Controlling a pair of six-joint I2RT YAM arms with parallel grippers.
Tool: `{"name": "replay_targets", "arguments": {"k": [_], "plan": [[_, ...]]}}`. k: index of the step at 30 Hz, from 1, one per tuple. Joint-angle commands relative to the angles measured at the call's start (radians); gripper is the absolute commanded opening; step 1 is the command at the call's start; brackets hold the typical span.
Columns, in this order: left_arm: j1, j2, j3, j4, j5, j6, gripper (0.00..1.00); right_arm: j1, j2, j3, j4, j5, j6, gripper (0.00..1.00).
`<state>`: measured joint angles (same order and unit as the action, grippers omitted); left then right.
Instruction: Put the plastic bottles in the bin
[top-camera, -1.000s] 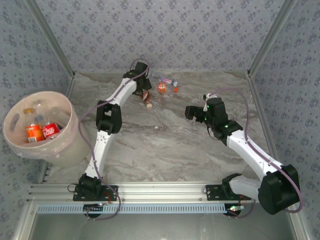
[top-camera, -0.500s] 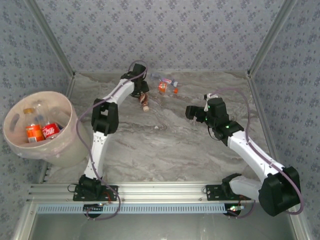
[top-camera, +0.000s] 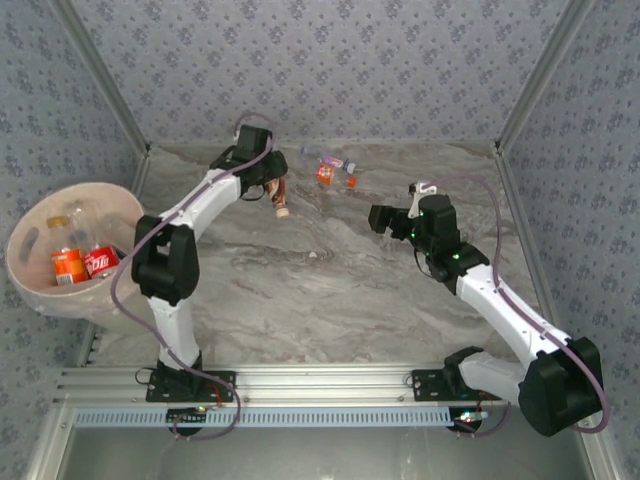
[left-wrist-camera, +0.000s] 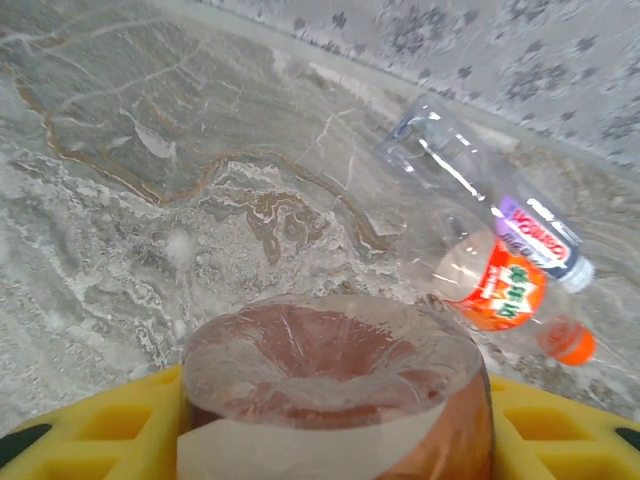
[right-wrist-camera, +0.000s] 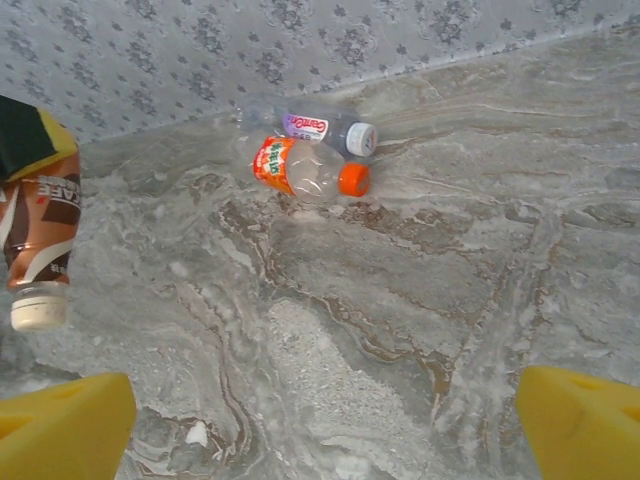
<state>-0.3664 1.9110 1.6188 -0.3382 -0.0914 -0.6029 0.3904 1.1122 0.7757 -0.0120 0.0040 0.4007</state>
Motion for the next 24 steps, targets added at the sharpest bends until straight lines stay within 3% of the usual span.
{"name": "replay_targets", "arguments": {"k": [1,9,16,24], "plan": [[-0.002,-0.122,-0.053,0.058,0.013,0.005,0.53,0.0,-0.02,-0.025,0.106,-0.06,0.005,1.0],[-0.017,-0.354,-0.173,0.12,0.018,0.022,0.52,0.055,0.002,-0.03,0.239,-0.174,-0.056,1.0],[-0.022,-0.538,-0.251,0.178,0.028,0.032,0.52,0.137,0.043,-0.002,0.29,-0.206,-0.133,1.0],[-0.021,-0.73,-0.253,0.132,-0.015,0.124,0.52,0.183,0.106,0.046,0.314,-0.222,-0.167,1.0]]}}
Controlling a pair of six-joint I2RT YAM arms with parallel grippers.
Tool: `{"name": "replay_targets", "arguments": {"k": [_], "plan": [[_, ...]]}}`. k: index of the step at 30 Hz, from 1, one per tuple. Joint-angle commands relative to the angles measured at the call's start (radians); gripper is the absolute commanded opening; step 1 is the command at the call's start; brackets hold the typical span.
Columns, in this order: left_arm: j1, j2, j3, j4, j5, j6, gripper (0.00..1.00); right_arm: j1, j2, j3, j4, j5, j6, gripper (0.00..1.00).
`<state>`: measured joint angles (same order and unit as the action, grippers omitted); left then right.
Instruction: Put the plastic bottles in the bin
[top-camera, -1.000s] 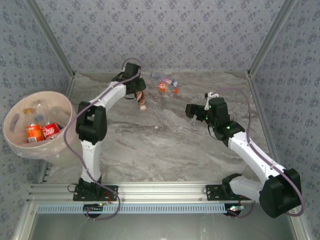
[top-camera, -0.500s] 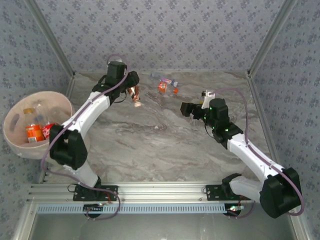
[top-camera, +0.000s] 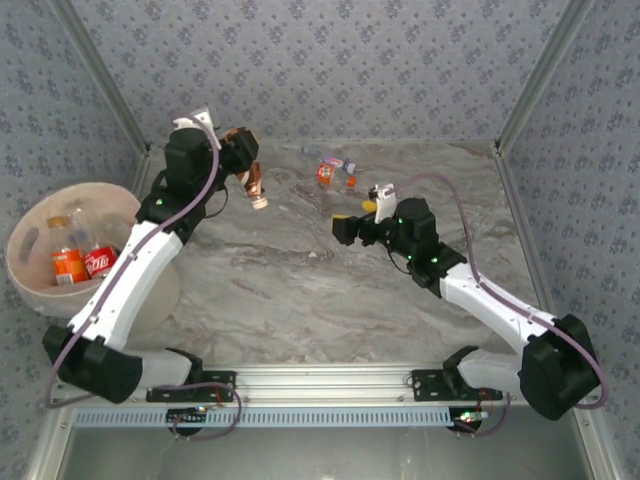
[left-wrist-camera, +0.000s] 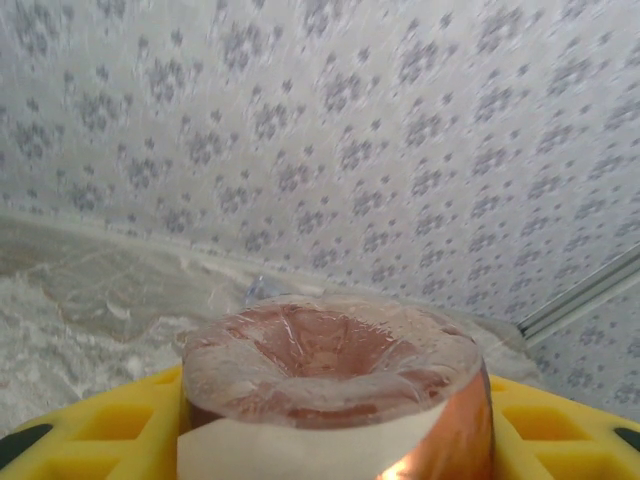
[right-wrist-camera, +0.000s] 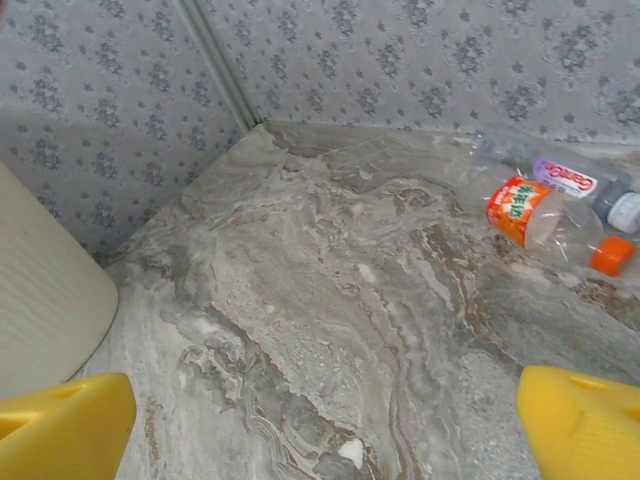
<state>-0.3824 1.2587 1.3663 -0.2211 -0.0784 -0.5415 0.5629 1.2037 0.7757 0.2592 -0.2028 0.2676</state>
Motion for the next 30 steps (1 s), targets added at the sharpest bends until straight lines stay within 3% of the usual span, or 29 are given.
{"name": "replay_targets", "arguments": {"k": [1,8,14,21,30], "plan": [[-0.006,-0.098,0.003,0.003,-0.047,0.078,0.52,0.014,0.021,0.05,0.047,-0.012,-0.034,1.0],[-0.006,-0.222,0.053,-0.113,-0.259,0.21,0.52,0.02,0.067,0.063,0.077,0.007,-0.028,1.0],[0.014,-0.255,0.1,-0.178,-0.562,0.352,0.52,0.024,0.11,0.081,0.105,-0.003,-0.025,1.0],[0.125,-0.231,0.158,-0.28,-0.755,0.418,0.52,0.03,0.168,0.123,0.121,-0.024,-0.019,1.0],[0.417,-0.257,0.14,-0.423,-0.805,0.425,0.52,0.033,0.226,0.187,0.112,-0.057,-0.019,1.0]]}}
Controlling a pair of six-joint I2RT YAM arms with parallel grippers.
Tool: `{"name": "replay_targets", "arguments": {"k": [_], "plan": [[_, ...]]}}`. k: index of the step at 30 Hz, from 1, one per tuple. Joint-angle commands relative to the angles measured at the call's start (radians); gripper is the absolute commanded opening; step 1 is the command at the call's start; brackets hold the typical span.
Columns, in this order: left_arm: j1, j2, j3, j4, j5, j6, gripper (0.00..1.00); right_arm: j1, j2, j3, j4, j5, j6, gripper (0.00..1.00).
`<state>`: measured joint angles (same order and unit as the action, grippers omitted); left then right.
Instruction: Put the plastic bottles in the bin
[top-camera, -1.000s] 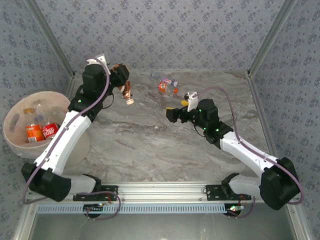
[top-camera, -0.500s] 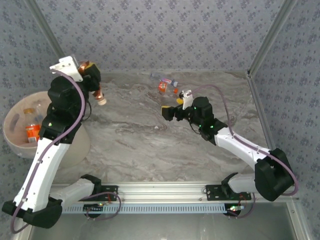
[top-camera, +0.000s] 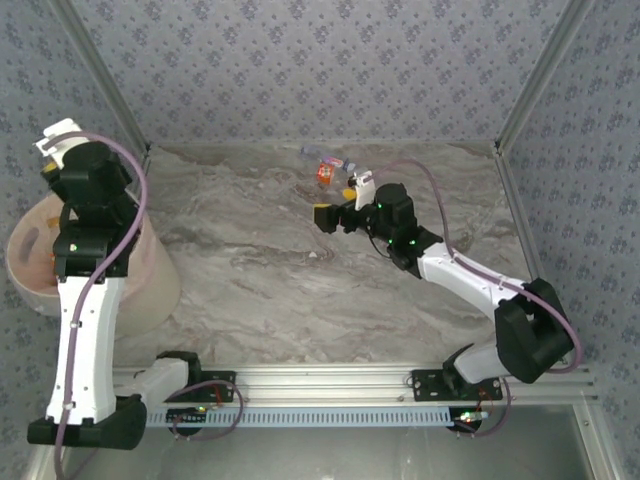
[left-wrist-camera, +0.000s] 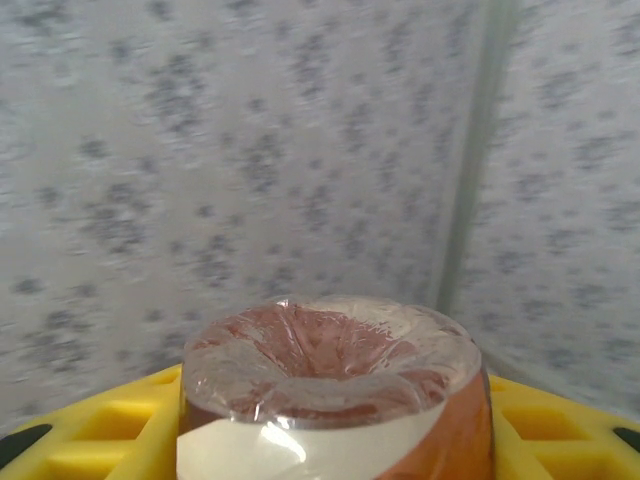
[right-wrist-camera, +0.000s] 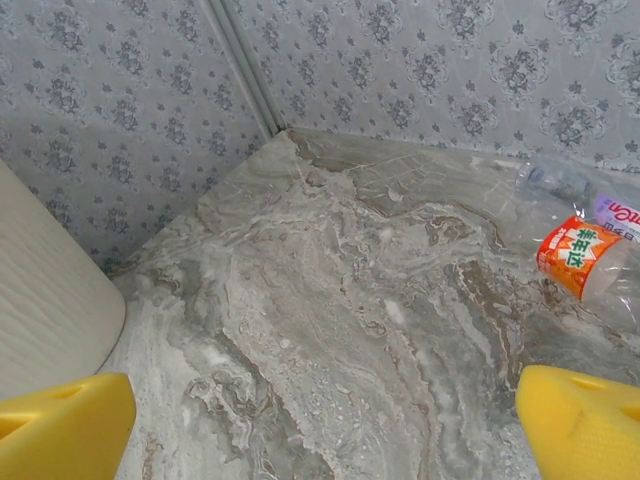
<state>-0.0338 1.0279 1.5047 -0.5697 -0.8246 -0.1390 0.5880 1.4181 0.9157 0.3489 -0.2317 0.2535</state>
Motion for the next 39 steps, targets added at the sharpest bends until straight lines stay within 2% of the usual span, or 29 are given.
{"name": "replay_targets", "arguments": {"k": [1,6,8,10,11,17,23,29,30,31,33,36,39], "plan": [[0.108,-0.031,-0.009,-0.092,-0.052,0.02,0.52,0.009,0.018,0.056,0.02,-0.034,-0.005,1.0],[0.26,-0.038,-0.061,-0.158,0.001,0.013,0.52,0.01,0.046,0.085,0.025,-0.05,0.0,1.0],[0.31,-0.041,-0.08,-0.17,0.127,-0.03,0.52,0.012,0.054,0.095,0.024,-0.056,0.005,1.0],[0.321,-0.04,-0.097,-0.155,0.279,-0.059,0.52,0.015,0.06,0.1,0.022,-0.059,0.01,1.0],[0.321,-0.034,-0.095,-0.157,0.296,-0.075,0.52,0.015,0.062,0.103,0.018,-0.059,0.013,1.0],[0.358,-0.001,-0.058,-0.221,0.114,-0.069,0.53,0.024,0.056,0.1,-0.005,-0.051,0.017,1.0],[0.481,0.011,-0.081,-0.236,0.078,-0.063,0.54,0.026,0.078,0.135,-0.023,-0.068,0.007,1.0],[0.537,0.049,-0.092,-0.265,0.053,-0.051,0.64,0.029,0.093,0.157,-0.034,-0.067,0.005,1.0],[0.575,0.06,-0.089,-0.273,0.056,-0.058,0.69,0.031,0.094,0.16,-0.036,-0.066,0.005,1.0],[0.579,0.069,-0.082,-0.285,0.069,-0.066,0.77,0.033,0.093,0.162,-0.039,-0.064,0.004,1.0],[0.579,0.088,-0.046,-0.321,0.131,-0.097,0.86,0.036,0.093,0.165,-0.045,-0.062,0.004,1.0],[0.578,0.095,-0.013,-0.341,0.219,-0.143,0.91,0.042,0.088,0.167,-0.052,-0.056,0.0,1.0],[0.567,0.099,0.007,-0.353,0.248,-0.168,0.92,0.045,0.084,0.163,-0.057,-0.046,-0.002,1.0]]}}
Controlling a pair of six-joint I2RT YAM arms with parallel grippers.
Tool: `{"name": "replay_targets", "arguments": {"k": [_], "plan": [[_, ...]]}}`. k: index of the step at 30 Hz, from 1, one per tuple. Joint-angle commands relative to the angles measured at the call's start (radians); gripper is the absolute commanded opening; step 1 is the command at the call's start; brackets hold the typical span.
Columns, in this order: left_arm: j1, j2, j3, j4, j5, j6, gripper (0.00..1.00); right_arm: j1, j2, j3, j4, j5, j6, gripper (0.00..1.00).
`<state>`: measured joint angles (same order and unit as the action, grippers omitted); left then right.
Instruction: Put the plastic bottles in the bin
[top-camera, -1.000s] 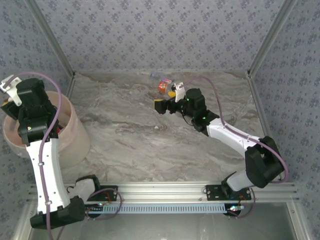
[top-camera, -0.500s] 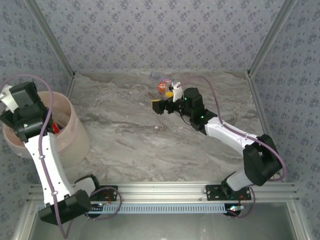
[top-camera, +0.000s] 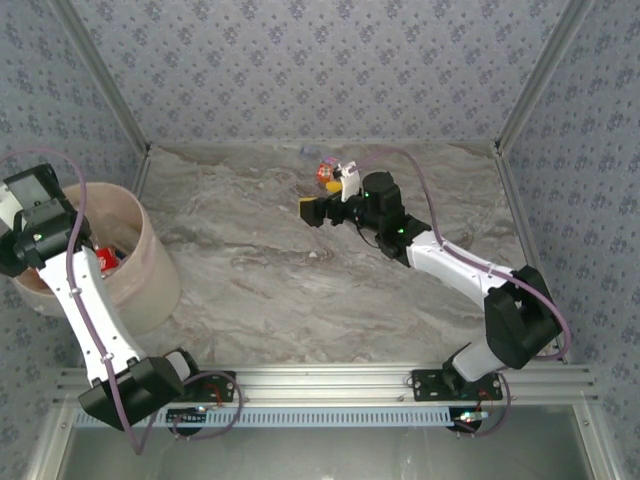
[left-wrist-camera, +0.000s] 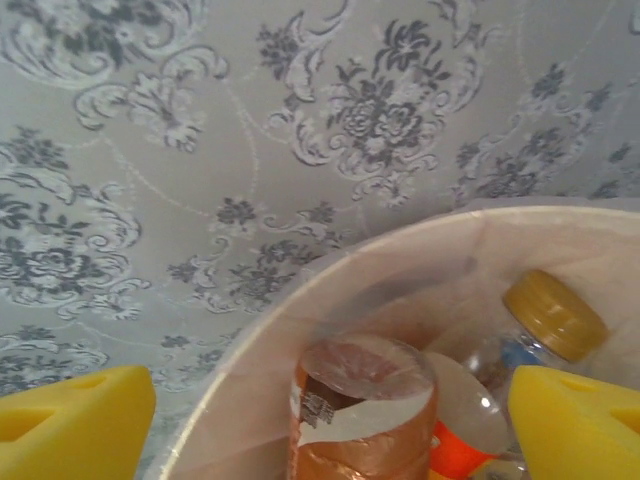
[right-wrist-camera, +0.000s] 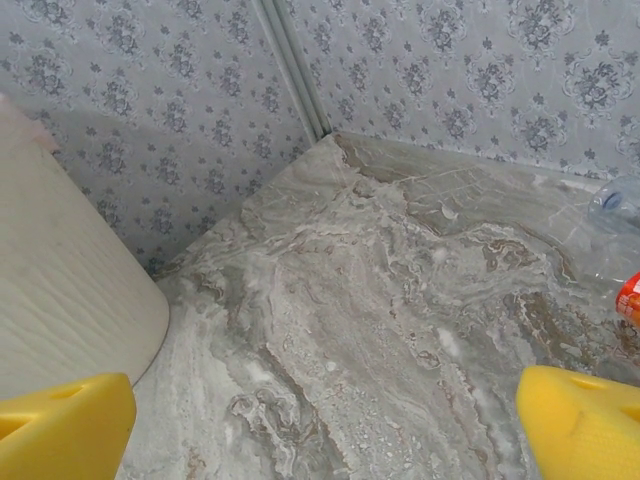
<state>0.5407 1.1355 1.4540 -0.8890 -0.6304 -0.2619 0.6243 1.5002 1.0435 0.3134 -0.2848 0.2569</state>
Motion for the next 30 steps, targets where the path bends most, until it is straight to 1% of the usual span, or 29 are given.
{"name": "replay_targets", "arguments": {"k": [1,4,6,9,11,14,15,18,20,23,25,29,30], "plan": [[-0.021,-0.007,0.064,-0.037,0.054,-0.049,0.93,0.008,0.0,0.034,-0.023,0.011,-0.007,1.0],[-0.108,-0.002,0.078,-0.043,0.054,-0.064,0.95,0.009,0.002,0.033,-0.038,0.051,0.004,1.0],[-0.158,-0.005,0.085,-0.039,0.099,-0.082,0.97,0.004,0.004,0.033,-0.059,0.105,0.019,1.0],[-0.276,-0.011,0.101,-0.011,0.109,-0.09,0.98,-0.021,0.014,0.051,-0.115,0.157,0.031,1.0],[-0.372,-0.011,0.11,0.021,0.125,-0.094,0.98,-0.047,0.025,0.076,-0.169,0.153,0.022,1.0],[-0.511,-0.011,0.109,0.086,0.181,-0.098,0.98,-0.084,0.049,0.112,-0.229,0.127,-0.035,1.0],[-0.543,-0.011,0.105,0.108,0.204,-0.101,0.98,-0.098,0.057,0.124,-0.248,0.114,-0.059,1.0],[-0.618,-0.015,0.08,0.188,0.333,-0.129,0.98,-0.141,0.096,0.199,-0.333,0.036,-0.167,1.0],[-0.656,-0.02,0.046,0.274,0.447,-0.148,0.98,-0.169,0.135,0.26,-0.441,-0.008,-0.248,1.0],[-0.71,-0.005,0.012,0.356,0.566,-0.157,0.98,-0.204,0.199,0.345,-0.548,-0.007,-0.311,1.0],[-0.723,0.013,-0.005,0.401,0.649,-0.18,0.98,-0.226,0.236,0.38,-0.563,-0.012,-0.352,0.98],[-0.726,0.043,-0.085,0.555,0.846,-0.25,0.98,-0.262,0.321,0.45,-0.58,-0.039,-0.443,1.0],[-0.727,0.048,-0.107,0.588,0.875,-0.267,0.98,-0.268,0.34,0.468,-0.585,-0.044,-0.463,1.0]]}}
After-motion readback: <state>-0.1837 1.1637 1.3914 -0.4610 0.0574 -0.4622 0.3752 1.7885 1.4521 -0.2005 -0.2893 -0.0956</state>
